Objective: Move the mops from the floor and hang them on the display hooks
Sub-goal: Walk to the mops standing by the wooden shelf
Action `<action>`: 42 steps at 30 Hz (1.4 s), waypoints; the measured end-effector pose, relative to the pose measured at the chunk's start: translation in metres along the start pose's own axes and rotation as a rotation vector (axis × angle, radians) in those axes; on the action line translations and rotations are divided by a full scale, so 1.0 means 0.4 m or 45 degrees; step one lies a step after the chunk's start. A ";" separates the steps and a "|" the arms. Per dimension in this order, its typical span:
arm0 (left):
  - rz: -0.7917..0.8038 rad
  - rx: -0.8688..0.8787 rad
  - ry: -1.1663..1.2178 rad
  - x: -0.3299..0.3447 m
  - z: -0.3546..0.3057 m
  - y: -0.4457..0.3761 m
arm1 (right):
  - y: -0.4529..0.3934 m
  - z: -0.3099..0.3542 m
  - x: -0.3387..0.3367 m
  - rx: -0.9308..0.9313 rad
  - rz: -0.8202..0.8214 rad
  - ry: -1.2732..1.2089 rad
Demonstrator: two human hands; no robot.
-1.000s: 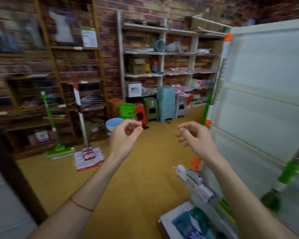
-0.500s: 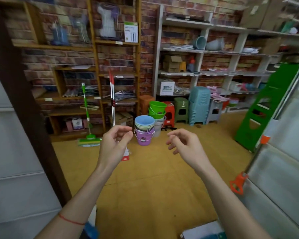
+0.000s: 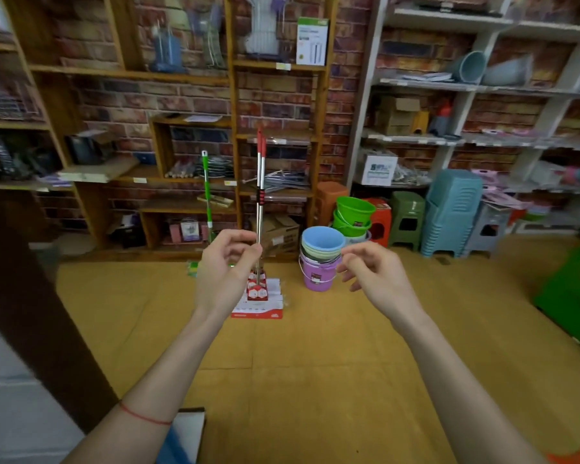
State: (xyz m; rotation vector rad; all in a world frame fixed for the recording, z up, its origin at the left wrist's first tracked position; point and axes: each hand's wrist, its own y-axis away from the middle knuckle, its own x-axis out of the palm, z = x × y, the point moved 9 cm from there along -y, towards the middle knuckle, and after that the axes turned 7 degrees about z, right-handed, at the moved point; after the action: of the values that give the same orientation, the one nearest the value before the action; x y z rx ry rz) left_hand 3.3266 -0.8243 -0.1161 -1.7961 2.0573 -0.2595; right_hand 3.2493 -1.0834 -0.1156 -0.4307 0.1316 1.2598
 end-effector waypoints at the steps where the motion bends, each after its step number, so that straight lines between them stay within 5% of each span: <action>1: -0.014 -0.011 -0.012 0.008 0.014 -0.041 | -0.051 -0.013 -0.002 0.004 0.016 -0.024; 15: -0.147 -0.093 -0.145 0.098 0.204 -0.479 | -0.617 -0.179 0.046 0.006 0.222 -0.021; 42: -0.187 -0.068 -0.171 -0.088 0.641 -1.448 | -1.649 -0.326 0.398 -0.035 0.280 -0.068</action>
State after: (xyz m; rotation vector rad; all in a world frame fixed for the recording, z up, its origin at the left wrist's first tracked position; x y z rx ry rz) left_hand 3.9602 -0.8518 -0.1159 -1.9438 1.8600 -0.1219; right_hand 3.9370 -1.1488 -0.1273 -0.4138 0.1189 1.4893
